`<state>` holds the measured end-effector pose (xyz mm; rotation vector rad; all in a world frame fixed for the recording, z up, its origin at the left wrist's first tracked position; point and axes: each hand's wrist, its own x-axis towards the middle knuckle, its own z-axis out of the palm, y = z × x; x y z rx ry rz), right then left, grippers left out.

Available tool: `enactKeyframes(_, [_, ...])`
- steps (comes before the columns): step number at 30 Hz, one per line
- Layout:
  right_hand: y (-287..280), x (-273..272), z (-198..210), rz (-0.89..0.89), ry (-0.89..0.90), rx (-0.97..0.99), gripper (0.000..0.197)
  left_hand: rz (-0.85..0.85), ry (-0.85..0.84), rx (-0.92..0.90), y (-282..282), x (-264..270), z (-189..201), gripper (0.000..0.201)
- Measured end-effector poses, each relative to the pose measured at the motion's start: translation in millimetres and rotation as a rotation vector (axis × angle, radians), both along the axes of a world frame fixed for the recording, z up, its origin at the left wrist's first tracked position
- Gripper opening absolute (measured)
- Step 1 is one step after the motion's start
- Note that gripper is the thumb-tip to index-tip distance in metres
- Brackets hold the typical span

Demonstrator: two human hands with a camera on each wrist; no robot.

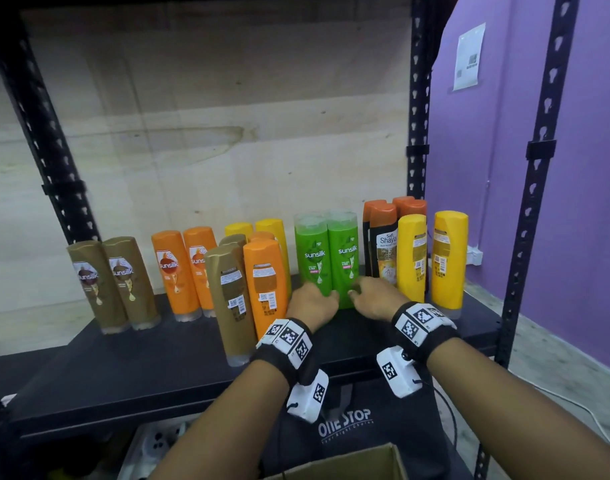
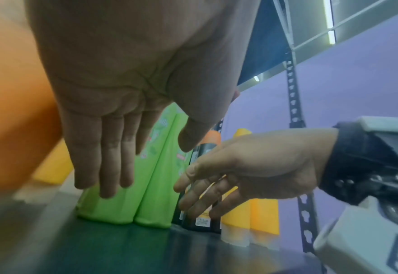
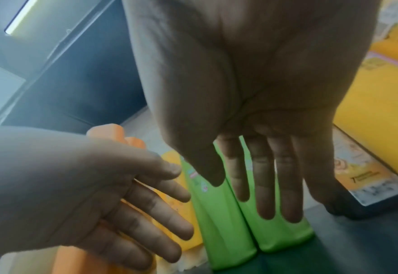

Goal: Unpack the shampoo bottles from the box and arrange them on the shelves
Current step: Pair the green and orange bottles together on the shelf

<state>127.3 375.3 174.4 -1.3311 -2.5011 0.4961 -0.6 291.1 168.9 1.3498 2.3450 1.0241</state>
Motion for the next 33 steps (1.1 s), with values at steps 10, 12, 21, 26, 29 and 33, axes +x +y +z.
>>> enactKeyframes(10, [-48.6, -5.2, 22.1, 0.328, -0.057, 0.195, 0.020, -0.014, 0.491, 0.153, -94.1, -4.0, 32.7, 0.035])
enactKeyframes(12, [-56.1, -13.7, 24.9, 0.326, -0.047, 0.249, 0.023, 0.031, 0.569, 0.253, -108.3, -8.8, 45.1, 0.030])
enactKeyframes(21, [-80.1, -34.7, 27.9, 0.351, 0.000, 0.218, 0.025, 0.068, 0.713, 0.315, -123.8, -34.3, 66.2, 0.078])
enactKeyframes(26, [-80.7, -33.1, 17.4, 0.344, 0.020, 0.175, 0.028, 0.090, 0.762, 0.299, -125.2, -28.5, 51.9, 0.079])
enactKeyframes(29, [-81.7, -33.4, 11.3, 0.338, 0.008, 0.170, 0.030, 0.096, 0.768, 0.367, -126.7, -25.2, 48.5, 0.076])
enactKeyframes(33, [-79.7, -31.9, 7.6, 0.333, -0.001, 0.167, 0.029, 0.060, 0.710, 0.454, -129.8, -28.0, 44.7, 0.068])
